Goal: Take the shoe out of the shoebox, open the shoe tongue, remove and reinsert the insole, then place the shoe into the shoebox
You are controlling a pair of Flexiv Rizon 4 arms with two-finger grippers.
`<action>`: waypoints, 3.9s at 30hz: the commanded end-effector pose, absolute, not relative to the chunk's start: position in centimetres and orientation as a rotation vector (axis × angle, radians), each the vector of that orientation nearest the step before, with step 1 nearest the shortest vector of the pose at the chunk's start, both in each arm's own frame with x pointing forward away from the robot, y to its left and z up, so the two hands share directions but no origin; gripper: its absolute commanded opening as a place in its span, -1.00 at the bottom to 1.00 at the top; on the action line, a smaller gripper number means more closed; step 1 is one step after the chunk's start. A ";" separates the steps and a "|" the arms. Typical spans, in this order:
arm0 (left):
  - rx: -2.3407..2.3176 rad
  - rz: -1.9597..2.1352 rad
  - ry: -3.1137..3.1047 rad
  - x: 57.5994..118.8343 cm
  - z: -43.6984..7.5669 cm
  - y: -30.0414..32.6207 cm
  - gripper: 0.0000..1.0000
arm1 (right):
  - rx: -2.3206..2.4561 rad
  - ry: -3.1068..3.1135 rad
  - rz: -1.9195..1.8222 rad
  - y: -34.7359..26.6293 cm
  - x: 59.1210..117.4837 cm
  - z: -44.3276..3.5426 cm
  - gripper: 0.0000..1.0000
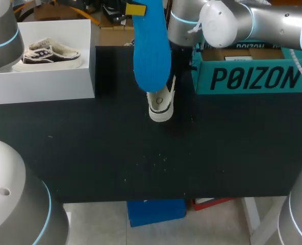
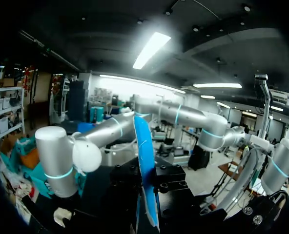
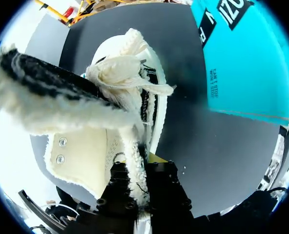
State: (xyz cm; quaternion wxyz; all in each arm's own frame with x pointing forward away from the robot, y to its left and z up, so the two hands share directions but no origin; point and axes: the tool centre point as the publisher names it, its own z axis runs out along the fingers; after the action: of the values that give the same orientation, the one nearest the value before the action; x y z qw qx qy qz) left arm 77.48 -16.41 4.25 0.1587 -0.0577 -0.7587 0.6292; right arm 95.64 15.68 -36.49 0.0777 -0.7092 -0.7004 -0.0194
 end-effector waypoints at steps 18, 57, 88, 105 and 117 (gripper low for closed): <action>-0.165 1.796 -2.172 77.5 4.3 -16.5 -1.00 | -2.390 -2.018 -0.146 16.6 93.7 -37.4 -1.00; -0.165 1.796 -2.172 77.5 4.3 -16.5 -1.00 | -2.128 -2.070 -0.212 19.0 91.0 -40.0 1.00; -0.165 1.796 -2.172 77.5 4.3 -16.5 -1.00 | -1.232 -1.215 -0.867 16.6 90.0 -31.9 1.00; -0.165 1.796 -2.172 77.5 4.3 -16.5 -1.00 | -1.050 -1.307 -1.085 15.7 89.1 -29.2 1.00; -0.165 1.796 -2.172 77.5 4.3 -16.5 -1.00 | -1.055 -1.310 -1.093 15.4 89.0 -28.7 1.00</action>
State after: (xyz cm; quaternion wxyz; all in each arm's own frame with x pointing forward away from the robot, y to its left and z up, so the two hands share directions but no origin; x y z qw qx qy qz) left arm 77.48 -16.41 4.25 0.1587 -0.0577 -0.7587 0.6292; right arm 88.92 15.38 -28.72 0.5389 -0.4427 -0.5499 -0.4597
